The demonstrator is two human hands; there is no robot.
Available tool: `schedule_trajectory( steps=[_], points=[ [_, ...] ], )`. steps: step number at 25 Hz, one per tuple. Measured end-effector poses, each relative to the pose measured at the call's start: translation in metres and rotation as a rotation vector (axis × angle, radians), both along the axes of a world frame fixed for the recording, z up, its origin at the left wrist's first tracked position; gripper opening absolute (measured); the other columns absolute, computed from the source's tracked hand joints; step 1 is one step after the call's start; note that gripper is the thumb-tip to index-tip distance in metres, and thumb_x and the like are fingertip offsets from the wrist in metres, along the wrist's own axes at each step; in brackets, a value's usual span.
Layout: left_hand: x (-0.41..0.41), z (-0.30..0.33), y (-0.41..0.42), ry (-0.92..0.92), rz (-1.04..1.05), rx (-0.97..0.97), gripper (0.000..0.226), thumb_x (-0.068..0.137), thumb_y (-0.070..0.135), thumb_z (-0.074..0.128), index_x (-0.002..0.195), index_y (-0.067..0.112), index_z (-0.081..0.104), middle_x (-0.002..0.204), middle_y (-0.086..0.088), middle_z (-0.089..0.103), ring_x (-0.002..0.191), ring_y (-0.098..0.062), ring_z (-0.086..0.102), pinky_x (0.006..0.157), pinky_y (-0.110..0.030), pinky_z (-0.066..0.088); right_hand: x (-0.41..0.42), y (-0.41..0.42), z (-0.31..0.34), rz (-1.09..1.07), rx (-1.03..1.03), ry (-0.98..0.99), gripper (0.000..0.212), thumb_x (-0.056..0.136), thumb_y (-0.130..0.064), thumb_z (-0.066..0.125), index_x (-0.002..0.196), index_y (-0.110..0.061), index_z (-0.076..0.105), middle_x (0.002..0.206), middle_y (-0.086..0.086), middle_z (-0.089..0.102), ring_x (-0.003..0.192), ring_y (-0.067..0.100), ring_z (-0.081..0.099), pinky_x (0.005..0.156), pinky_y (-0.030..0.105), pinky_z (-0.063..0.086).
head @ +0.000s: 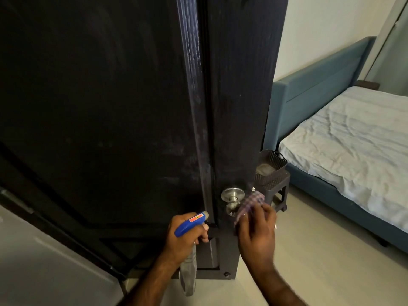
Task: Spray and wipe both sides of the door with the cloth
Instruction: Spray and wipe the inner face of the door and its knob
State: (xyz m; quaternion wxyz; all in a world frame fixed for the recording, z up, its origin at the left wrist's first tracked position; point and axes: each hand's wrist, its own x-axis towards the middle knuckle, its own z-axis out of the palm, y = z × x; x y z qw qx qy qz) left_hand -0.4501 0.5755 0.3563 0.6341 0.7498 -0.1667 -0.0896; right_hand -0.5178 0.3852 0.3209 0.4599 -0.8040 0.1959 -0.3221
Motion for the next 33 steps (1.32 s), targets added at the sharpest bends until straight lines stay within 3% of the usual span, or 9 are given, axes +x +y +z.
schedule_trajectory(
  steps=[4,7,10,14,16,22,27,29,33],
  points=[
    [0.001,0.003,-0.002,0.053,0.070,-0.049,0.040,0.071,0.041,0.070,0.071,0.000,0.070,0.064,-0.017,0.069,0.059,-0.033,0.069,0.054,-0.028,0.053,0.048,-0.016,-0.005,0.203,-0.801,0.171,0.047,0.092,-0.047,0.076,0.135,-0.029,0.070,0.151,0.014,0.049,0.137,0.037,0.046,0.104,0.050,0.053],
    [0.001,0.004,-0.008,0.078,0.084,-0.044,0.042,0.070,0.042,0.071,0.073,-0.001,0.070,0.065,-0.017,0.070,0.060,-0.031,0.069,0.055,-0.027,0.054,0.058,-0.020,-0.021,0.169,-0.792,0.145,0.050,0.091,-0.043,0.078,0.136,-0.023,0.068,0.149,0.018,0.049,0.132,0.042,0.049,0.101,0.054,0.055],
    [0.003,0.007,-0.013,0.075,0.117,-0.038,0.031,0.077,0.028,0.071,0.075,-0.003,0.069,0.066,-0.018,0.069,0.060,-0.030,0.070,0.055,-0.028,0.054,0.059,0.002,-0.017,-0.049,-0.081,0.138,0.050,0.095,-0.055,0.073,0.131,-0.022,0.063,0.133,0.010,0.056,0.116,0.032,0.060,0.091,0.042,0.056],
    [0.012,0.004,-0.012,0.092,0.098,-0.058,0.024,0.081,0.019,0.068,0.072,-0.003,0.069,0.065,-0.020,0.069,0.059,-0.031,0.069,0.055,-0.028,0.054,0.082,0.003,0.017,0.099,1.529,0.166,0.053,0.100,-0.062,0.053,0.108,-0.011,0.067,0.089,0.016,0.069,0.080,0.035,0.070,0.069,0.033,0.053],
    [0.019,0.002,-0.013,0.097,0.071,-0.079,0.029,0.077,0.028,0.071,0.070,0.000,0.069,0.064,-0.019,0.069,0.059,-0.031,0.068,0.054,-0.028,0.054,0.087,-0.002,0.023,0.138,1.700,0.190,0.058,0.098,-0.067,0.050,0.104,-0.011,0.065,0.088,0.018,0.068,0.075,0.027,0.066,0.061,0.029,0.053],
    [0.058,-0.008,-0.022,0.101,-0.098,-0.094,0.038,0.075,0.033,0.069,0.069,-0.004,0.069,0.062,-0.021,0.067,0.057,-0.031,0.066,0.056,-0.024,0.053,0.078,0.002,-0.017,-0.073,-0.333,0.165,0.044,0.095,-0.044,0.074,0.134,-0.024,0.065,0.140,0.015,0.051,0.124,0.031,0.054,0.097,0.039,0.050],
    [0.084,-0.015,-0.016,0.098,-0.204,-0.087,0.042,0.074,0.037,0.068,0.069,-0.005,0.069,0.062,-0.022,0.066,0.057,-0.032,0.065,0.055,-0.023,0.053,0.072,-0.027,-0.032,0.094,-0.942,0.113,0.036,0.100,-0.030,0.071,0.135,-0.024,0.070,0.150,0.024,0.050,0.134,0.048,0.051,0.106,0.056,0.049],
    [0.095,-0.012,-0.013,0.107,-0.207,-0.087,0.040,0.073,0.038,0.068,0.066,-0.002,0.070,0.061,-0.022,0.066,0.057,-0.033,0.065,0.055,-0.024,0.053,0.074,-0.021,-0.035,0.040,-0.658,0.073,0.043,0.094,-0.035,0.077,0.134,-0.023,0.067,0.145,0.017,0.053,0.128,0.038,0.057,0.103,0.044,0.053],
    [0.107,-0.011,-0.013,0.097,-0.227,-0.091,0.040,0.073,0.038,0.068,0.063,-0.001,0.069,0.061,-0.022,0.065,0.056,-0.040,0.064,0.055,-0.024,0.052,0.098,0.021,-0.011,-0.093,0.638,-0.116,0.054,0.089,-0.061,0.075,0.117,-0.016,0.067,0.100,-0.004,0.072,0.090,0.016,0.069,0.078,0.036,0.057]
  ],
)
